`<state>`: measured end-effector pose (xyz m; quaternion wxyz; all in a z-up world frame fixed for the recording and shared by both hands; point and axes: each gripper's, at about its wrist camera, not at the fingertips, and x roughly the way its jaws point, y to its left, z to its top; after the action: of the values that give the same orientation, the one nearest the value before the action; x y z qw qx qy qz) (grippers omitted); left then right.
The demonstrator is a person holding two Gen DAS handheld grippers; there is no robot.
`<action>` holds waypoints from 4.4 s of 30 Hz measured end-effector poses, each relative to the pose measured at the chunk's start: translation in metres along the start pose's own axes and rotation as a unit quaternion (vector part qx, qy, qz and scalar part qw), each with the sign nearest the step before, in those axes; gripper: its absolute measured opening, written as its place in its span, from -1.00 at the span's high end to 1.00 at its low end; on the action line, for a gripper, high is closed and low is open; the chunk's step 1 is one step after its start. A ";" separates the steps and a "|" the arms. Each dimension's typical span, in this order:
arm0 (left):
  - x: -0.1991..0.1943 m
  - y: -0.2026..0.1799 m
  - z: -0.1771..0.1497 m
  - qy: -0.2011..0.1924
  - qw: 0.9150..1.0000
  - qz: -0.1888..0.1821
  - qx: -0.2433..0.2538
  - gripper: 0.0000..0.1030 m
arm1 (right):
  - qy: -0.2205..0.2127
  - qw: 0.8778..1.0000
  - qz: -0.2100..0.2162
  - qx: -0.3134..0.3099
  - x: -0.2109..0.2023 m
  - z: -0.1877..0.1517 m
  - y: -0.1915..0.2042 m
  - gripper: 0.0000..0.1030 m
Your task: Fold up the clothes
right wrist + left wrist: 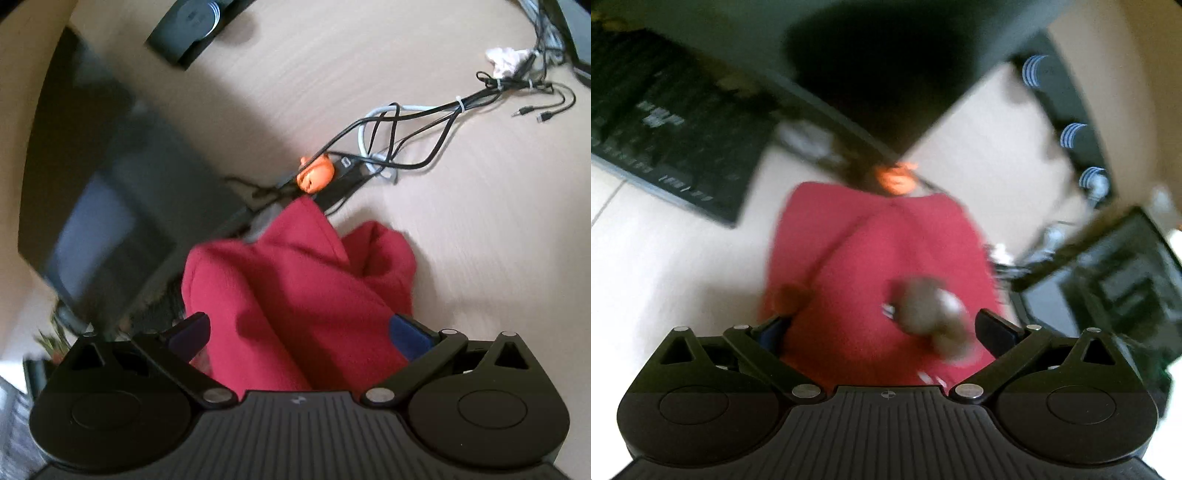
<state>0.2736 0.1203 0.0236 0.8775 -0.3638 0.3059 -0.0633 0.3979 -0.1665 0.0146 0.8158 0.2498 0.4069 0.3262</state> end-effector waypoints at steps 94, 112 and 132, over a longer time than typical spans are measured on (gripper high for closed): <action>0.023 0.032 0.002 0.115 0.992 0.046 -0.003 -1.00 | 0.182 0.980 0.015 -0.074 0.060 0.011 -0.030 -1.00; 0.038 0.029 0.006 0.148 0.989 0.000 -0.023 -1.00 | 0.207 0.972 0.109 -0.007 0.067 0.002 -0.050 -1.00; 0.258 -0.146 0.032 0.265 0.946 -0.123 0.144 -1.00 | -0.023 0.994 -0.021 0.103 -0.076 0.060 -0.160 -1.00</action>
<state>0.5164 -0.0525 0.0129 0.7932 -0.2389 0.4676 -0.3084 0.4650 -0.3369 -0.0219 0.8016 0.3312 0.4246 0.2598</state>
